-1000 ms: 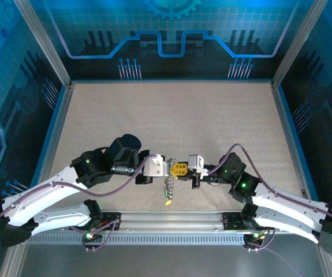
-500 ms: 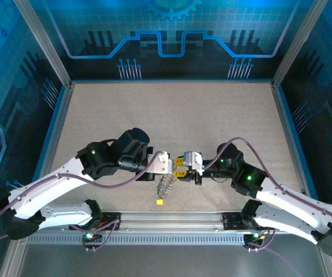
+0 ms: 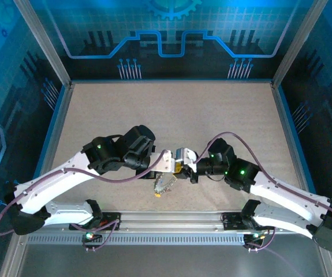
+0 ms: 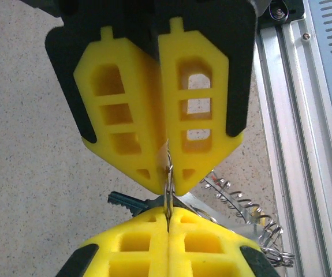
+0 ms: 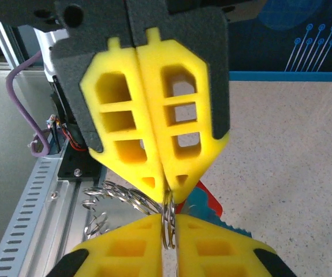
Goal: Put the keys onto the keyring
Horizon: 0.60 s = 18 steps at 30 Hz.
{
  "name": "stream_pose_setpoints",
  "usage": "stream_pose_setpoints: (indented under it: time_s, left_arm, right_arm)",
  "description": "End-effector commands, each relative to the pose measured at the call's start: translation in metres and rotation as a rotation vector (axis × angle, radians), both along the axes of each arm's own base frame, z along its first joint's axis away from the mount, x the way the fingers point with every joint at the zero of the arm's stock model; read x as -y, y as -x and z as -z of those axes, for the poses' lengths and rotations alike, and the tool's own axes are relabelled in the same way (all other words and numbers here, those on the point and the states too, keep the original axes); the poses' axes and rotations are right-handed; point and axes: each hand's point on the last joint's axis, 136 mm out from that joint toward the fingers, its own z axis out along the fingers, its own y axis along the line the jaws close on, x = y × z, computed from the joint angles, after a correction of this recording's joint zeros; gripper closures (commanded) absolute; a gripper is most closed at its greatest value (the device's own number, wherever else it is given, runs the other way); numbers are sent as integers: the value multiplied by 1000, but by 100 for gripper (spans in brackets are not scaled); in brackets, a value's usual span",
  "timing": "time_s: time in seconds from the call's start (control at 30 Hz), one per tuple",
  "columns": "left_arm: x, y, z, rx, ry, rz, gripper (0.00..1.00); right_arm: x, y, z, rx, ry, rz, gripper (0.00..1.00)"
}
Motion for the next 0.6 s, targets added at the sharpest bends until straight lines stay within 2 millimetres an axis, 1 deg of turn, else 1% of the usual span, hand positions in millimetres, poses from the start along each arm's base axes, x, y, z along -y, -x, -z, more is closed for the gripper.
stream_pose_setpoints:
  time_s: [0.0,0.1,0.2,0.27,0.33,0.43,0.47,0.57]
  left_arm:
    - [10,1,-27,24,122,6,100]
    - [11,6,-31,18,166,5,100]
    - [10,7,-30,16,187,-6,100]
    - [7,5,-29,21,195,-23,100]
    - [4,4,-28,26,206,-43,96]
    - [-3,6,-24,31,226,-63,94]
    - [-4,8,-22,27,234,-64,93]
    - [-7,11,-23,30,274,-75,85]
  right_arm:
    - [-7,-1,-7,-7,-25,3,87]
    - [-10,-1,-6,-6,-28,0,88]
    - [-12,1,-10,1,-52,-10,100]
    - [-12,3,-15,15,-85,-16,100]
    - [-10,4,-24,39,-139,-14,100]
    - [-4,7,-36,69,-207,-9,100]
    - [-2,8,-43,87,-239,-8,100]
    - [2,11,-51,105,-294,-8,100]
